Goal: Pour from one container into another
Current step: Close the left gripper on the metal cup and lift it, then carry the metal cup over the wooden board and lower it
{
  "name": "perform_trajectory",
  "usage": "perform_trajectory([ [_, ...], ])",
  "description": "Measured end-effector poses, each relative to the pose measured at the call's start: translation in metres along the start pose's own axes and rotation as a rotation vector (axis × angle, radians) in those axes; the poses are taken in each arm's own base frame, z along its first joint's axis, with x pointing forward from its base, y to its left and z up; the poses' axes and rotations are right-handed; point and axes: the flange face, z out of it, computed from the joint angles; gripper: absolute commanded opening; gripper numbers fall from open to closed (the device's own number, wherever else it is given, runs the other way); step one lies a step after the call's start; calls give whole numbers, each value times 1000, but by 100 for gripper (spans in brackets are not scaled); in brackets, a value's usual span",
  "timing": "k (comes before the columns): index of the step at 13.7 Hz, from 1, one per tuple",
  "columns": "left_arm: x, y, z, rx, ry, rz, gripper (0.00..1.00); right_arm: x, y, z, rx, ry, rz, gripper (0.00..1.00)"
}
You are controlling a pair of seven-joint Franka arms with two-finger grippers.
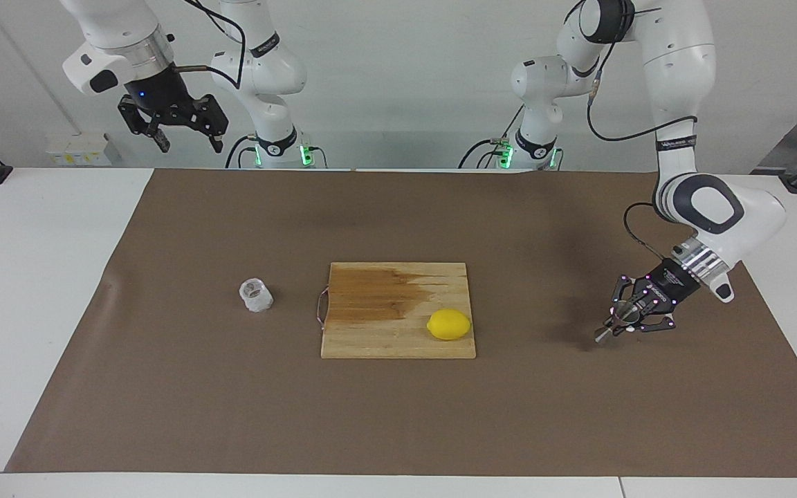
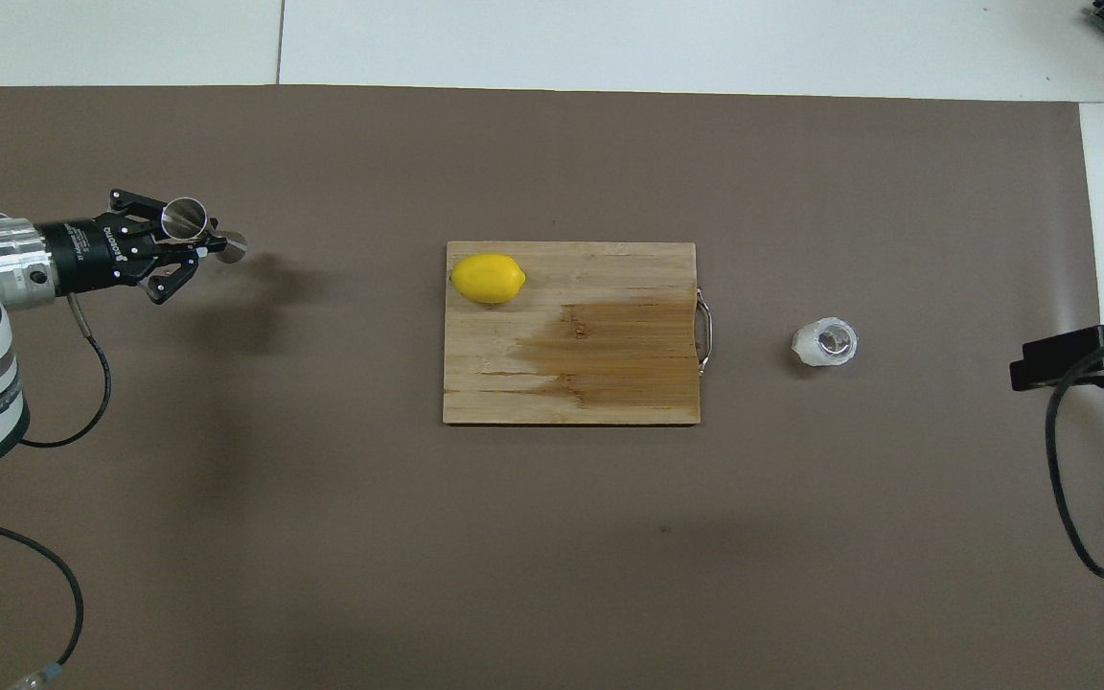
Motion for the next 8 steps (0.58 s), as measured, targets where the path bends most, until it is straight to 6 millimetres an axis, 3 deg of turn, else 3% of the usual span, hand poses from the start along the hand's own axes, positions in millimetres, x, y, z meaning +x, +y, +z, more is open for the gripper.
perform_trajectory([
  [4,-83,-50,11,33,-47,46,0,0,0,0,0,0,0,100],
  [6,-119,-77,31,47,-68,35,0,0,0,0,0,0,0,100],
  [8,-153,-106,64,20,-68,48,0,0,0,0,0,0,0,100],
])
